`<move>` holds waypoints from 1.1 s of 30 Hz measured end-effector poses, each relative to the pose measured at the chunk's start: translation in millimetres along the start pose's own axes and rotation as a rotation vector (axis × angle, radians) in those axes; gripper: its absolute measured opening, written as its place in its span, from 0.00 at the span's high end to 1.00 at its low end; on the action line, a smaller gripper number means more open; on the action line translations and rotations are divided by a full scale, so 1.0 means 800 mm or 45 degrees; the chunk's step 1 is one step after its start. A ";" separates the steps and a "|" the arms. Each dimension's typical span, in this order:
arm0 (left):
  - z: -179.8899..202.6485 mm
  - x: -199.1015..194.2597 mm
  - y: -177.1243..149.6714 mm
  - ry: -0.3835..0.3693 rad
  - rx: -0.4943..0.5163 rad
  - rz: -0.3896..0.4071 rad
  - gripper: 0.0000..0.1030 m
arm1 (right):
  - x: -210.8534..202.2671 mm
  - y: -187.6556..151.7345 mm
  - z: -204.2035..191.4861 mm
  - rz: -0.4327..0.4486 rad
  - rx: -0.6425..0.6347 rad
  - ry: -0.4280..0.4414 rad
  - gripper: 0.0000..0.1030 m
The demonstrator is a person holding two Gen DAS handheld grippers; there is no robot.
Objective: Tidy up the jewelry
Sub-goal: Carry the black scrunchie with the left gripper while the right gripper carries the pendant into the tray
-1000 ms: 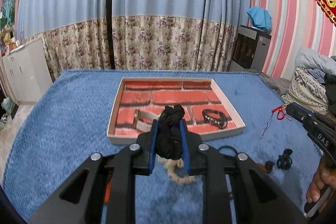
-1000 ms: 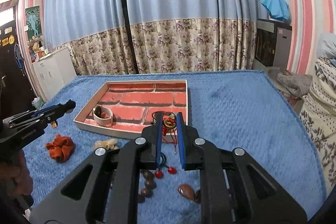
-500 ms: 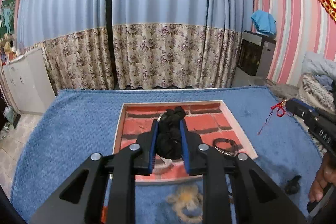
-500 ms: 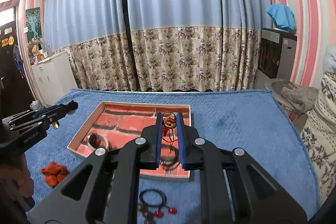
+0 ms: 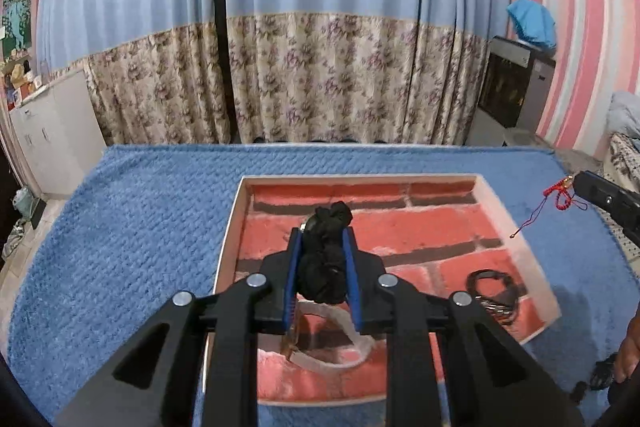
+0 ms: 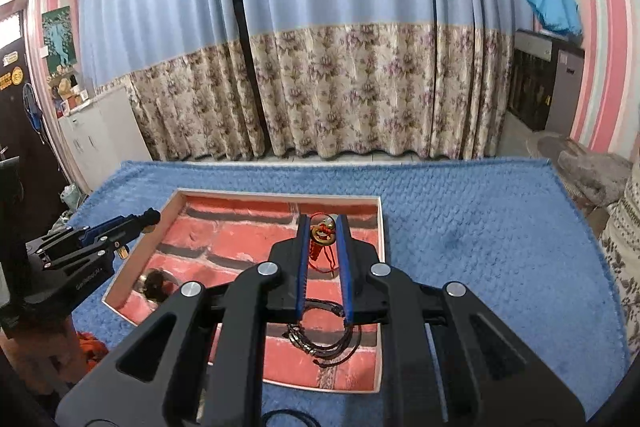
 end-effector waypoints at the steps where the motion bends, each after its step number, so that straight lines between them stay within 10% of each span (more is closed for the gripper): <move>1: -0.001 0.008 -0.004 0.008 0.006 -0.011 0.80 | 0.008 -0.007 0.001 -0.016 0.001 -0.003 0.86; 33: -0.009 0.083 -0.034 0.051 -0.002 -0.093 0.80 | 0.109 -0.076 0.014 -0.176 -0.009 -0.069 0.86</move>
Point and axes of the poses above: each gripper's, at about its wrist camera, not at the fingertips, and x roughly the way its jaws point, z to its right, y to its top, the point moved 3 cm from there along x, roughly the way its jaws point, and after that the axes turned 11 degrees about z, right-handed, at the moved point
